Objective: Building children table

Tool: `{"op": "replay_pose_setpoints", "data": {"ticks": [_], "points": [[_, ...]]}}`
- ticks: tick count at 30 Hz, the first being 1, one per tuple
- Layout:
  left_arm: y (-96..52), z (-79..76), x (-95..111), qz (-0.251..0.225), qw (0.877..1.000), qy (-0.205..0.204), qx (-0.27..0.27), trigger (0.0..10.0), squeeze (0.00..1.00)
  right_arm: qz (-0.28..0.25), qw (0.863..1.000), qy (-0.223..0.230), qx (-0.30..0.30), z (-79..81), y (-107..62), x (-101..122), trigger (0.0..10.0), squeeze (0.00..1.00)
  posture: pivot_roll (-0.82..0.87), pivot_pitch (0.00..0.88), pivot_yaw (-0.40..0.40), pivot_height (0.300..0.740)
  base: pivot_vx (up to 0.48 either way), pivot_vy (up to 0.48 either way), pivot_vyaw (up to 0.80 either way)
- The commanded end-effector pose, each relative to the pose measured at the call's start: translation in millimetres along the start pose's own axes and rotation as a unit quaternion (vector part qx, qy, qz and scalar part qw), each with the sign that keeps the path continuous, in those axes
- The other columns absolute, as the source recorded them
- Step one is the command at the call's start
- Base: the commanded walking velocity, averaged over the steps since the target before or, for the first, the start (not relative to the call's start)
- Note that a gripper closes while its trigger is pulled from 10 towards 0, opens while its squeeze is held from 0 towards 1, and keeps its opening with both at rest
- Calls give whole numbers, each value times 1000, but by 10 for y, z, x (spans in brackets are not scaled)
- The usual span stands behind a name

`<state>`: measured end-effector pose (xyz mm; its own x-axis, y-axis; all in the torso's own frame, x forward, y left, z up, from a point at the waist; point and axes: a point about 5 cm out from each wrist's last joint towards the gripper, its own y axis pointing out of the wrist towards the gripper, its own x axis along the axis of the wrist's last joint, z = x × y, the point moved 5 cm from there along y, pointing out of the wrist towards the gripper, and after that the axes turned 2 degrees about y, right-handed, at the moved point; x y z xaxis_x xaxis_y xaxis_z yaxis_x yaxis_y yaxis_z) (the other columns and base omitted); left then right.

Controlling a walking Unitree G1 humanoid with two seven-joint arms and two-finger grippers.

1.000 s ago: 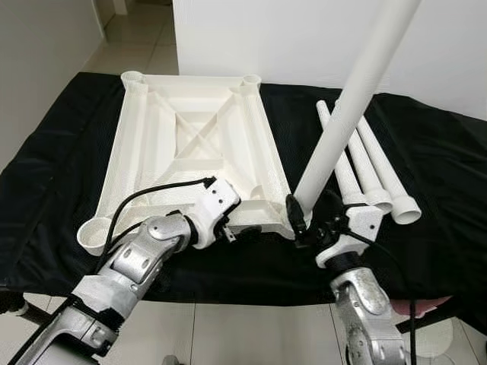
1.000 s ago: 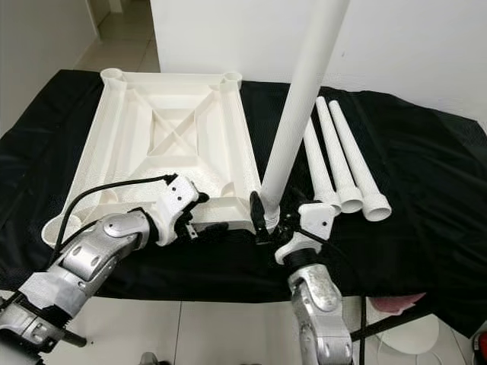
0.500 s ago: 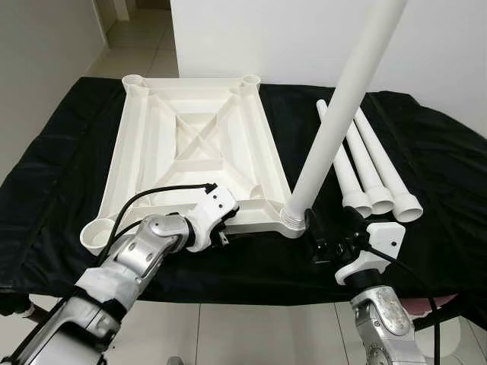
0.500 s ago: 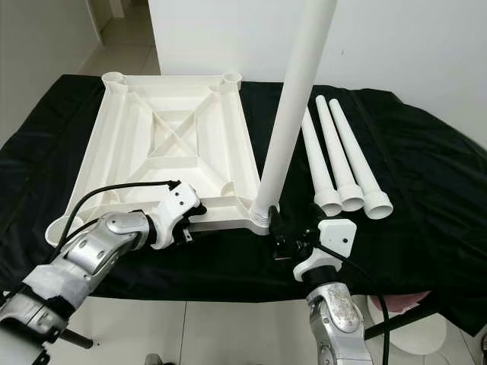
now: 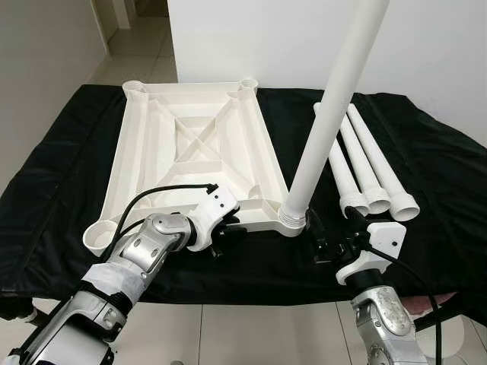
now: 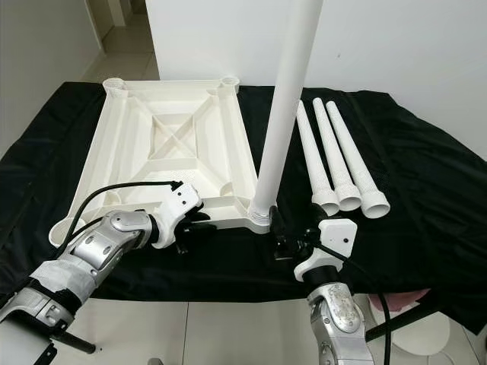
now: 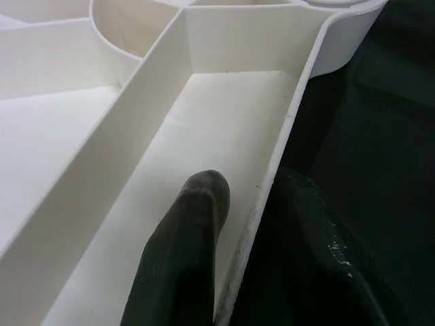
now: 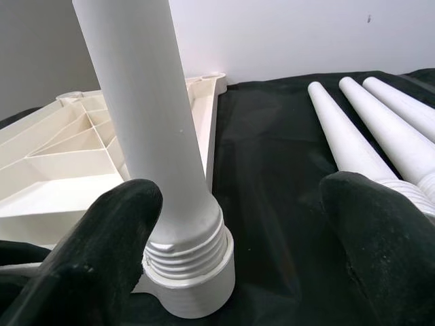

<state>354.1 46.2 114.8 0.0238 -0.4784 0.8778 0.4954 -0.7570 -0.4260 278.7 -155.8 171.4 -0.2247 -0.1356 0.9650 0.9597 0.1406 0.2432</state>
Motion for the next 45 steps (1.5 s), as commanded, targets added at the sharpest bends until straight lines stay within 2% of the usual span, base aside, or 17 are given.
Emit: {"op": "replay_pose_setpoints", "data": {"ticks": [1, 9, 10, 11, 14, 19, 20, 26, 35, 36, 38, 39, 40, 42, 43, 44, 45], "points": [[-96, 215, -239, 42, 995, -24, 82, 0, 0, 6, 1000, -4, -1, -14, -3, -15, 10000, 0, -27, 87, 27, 740, 0, 0, 0], [-96, 215, -239, 42, 995, -24, 82, 0, 0, 6, 1000, -4, -1, -14, -3, -15, 10000, 0, -27, 87, 27, 740, 0, 0, 0], [-212, 201, -316, 51, 994, -38, 91, 0, 0, 10, 1000, 1, -4, 11, -20, -42, 10000, 0, -3, 125, 22, 740, 0, 0, 0], [-212, 201, -316, 51, 994, -38, 91, 0, 0, 10, 1000, 1, -4, 11, -20, -42, 10000, 0, -3, 125, 22, 740, 0, 0, 0], [-414, 145, -399, 60, 991, -61, 106, 0, 0, 18, 1000, 10, -8, 55, -50, -94, 10000, 0, 2, 130, 24, 740, 0, 0, 0], [-434, 54, -340, 41, 994, -44, 88, 0, 0, 20, 1000, 10, -8, 38, -39, -111, 10000, 0, 17, 131, 14, 740, 0, 0, 0], [-399, 27, -317, 39, 995, -41, 79, 10000, 0, 21, 1000, 10, -4, 47, -24, -116, 10000, 0, 20, 131, 11, 740, 0, 0, 0], [-307, -5, -185, 26, 997, -27, 65, 10000, 0, 18, 1000, 4, 8, 59, 32, -102, 10000, 0, 18, 133, 12, 740, 0, 0, 0], [-310, -47, -85, 11, 998, -30, 59, 10000, 0, 19, 1000, 2, 4, 50, 22, -115, 10000, 0, 20, 133, 13, 740, 0, 0, 0], [-309, -65, -71, 8, 998, -29, 55, 3961, 0, 19, 1000, 3, 6, 65, 22, -119, 10000, 0, 20, 133, 13, 740, 0, 0, 0], [-309, -65, -71, 8, 998, -29, 55, 3961, 0, 19, 1000, 3, 6, 65, 22, -119, 10000, 0, 20, 133, 13, 740, 0, 0, 0], [-303, -74, -69, 8, 998, -26, 53, 3216, 0, 18, 1000, 4, 7, 78, 29, -122, 10000, 0, 20, 132, 11, 740, 0, 0, 0], [-296, -89, -63, 5, 998, -29, 48, 8431, 0, 18, 1000, 4, 8, 86, 37, -125, 10000, 0, 20, 133, 10, 740, 0, 0, 0], [-292, -98, -59, 3, 999, -32, 44, 8431, 0, 18, 1000, 4, 9, 89, 43, -126, 10000, 0, 20, 133, 10, 740, 0, 0, 0], [-288, -92, -63, 4, 999, -28, 47, 4824, 188, 18, 1000, 3, 9, 85, 49, -128, 10000, 0, 18, 132, 8, 740, 0, 0, 0], [-294, -106, -62, 1, 999, -30, 43, 0, 110, 17, 1000, 3, 9, 80, 56, -128, 10000, 0, 16, 131, 8, 740, 0, 0, 0], [-300, -116, -62, -1, 999, -31, 40, 0, 110, 17, 1000, 3, 8, 77, 60, -127, 10000, 0, 16, 131, 8, 740, 0, 0, 0]]}}
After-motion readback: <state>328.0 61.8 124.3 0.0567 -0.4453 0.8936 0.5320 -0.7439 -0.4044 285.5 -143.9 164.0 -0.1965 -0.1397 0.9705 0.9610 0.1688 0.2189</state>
